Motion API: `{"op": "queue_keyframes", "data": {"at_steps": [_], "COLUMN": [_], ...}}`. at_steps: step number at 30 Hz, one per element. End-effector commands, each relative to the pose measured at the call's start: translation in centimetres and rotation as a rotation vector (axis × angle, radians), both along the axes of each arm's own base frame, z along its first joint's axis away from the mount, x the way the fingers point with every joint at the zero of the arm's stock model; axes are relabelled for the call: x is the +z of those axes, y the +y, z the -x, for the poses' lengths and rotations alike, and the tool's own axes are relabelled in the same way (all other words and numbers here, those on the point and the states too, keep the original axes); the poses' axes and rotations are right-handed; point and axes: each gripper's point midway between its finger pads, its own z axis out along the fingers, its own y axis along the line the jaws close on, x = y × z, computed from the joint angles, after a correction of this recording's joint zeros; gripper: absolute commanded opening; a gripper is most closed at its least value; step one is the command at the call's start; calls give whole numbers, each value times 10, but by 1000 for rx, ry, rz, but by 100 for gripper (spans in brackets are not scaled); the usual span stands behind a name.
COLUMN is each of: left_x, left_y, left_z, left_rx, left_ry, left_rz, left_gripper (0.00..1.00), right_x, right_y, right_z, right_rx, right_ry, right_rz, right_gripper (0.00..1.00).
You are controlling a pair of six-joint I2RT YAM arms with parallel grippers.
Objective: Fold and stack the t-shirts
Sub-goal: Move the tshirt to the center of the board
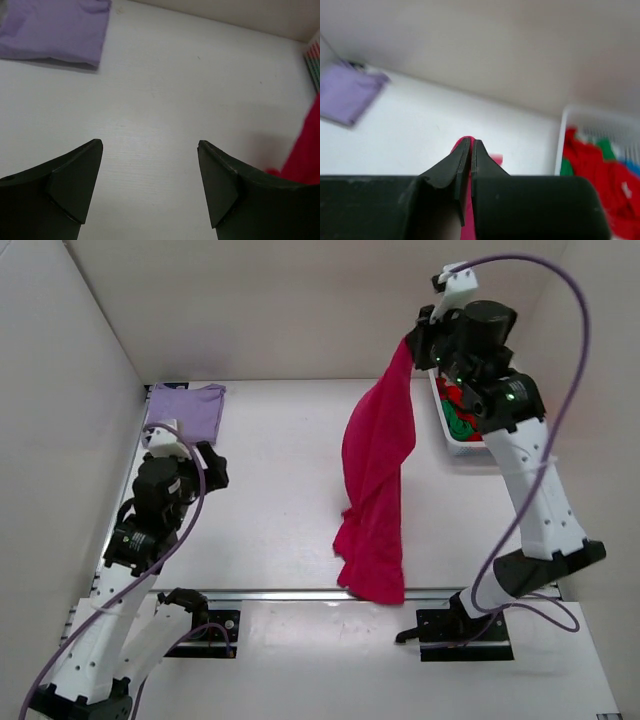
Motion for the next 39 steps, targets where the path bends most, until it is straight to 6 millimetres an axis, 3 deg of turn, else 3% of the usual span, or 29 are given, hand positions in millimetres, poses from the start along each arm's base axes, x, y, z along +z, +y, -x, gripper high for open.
{"op": "queue_keyframes", "data": {"at_steps": [1,2,4,5,6,7,8,11,14,15,17,20,25,30,34,39], "left_x": [-33,-51,-95,-106,-121,-121,-136,-160,-188,-183,-185,-189,-186,-216,-227,-240], "left_y": [-44,-58,-105,-113,-139,-160,-173,-204,-235,-240,-259,-280,-315,-347,-356,-343], "left_z": [8,9,28,33,48,58,71,83,85,79,78,84,88,96,100,98], "left_rx": [-244,-295,-484,-502,-575,-612,-639,-713,-704,-675,-650,-642,-653,-665,-631,-584], "left_ry": [89,134,278,297,309,271,284,390,493,471,484,522,462,515,546,562], "left_rz": [34,54,125,115,109,98,73,124,106,115,184,282,241,104,56,18], "left_gripper": [88,88,86,84,83,83,81,78,75,75,76,78,81,80,77,77], "right_x": [-66,-84,-109,-119,-120,-129,-135,-144,-153,-161,-160,-166,-171,-176,-183,-181], "right_y": [-7,-8,-14,-17,-21,-29,-35,-37,-43,-42,-47,-49,-51,-56,-63,-67], "right_z": [-24,-29,-37,-41,-45,-48,-52,-55,-56,-57,-57,-59,-59,-59,-58,-53], "right_rx": [-74,-111,-126,-124,-129,-139,-167,-180,-196,-196,-221,-223,-217,-220,-228,-228], "right_ry": [170,178,219,244,247,273,283,303,316,330,335,343,345,350,363,358], "right_rz": [41,107,110,99,85,94,105,114,119,127,91,91,86,79,84,86], "right_gripper": [0,0,0,0,0,0,0,0,0,0,0,0,0,0,0,0]}}
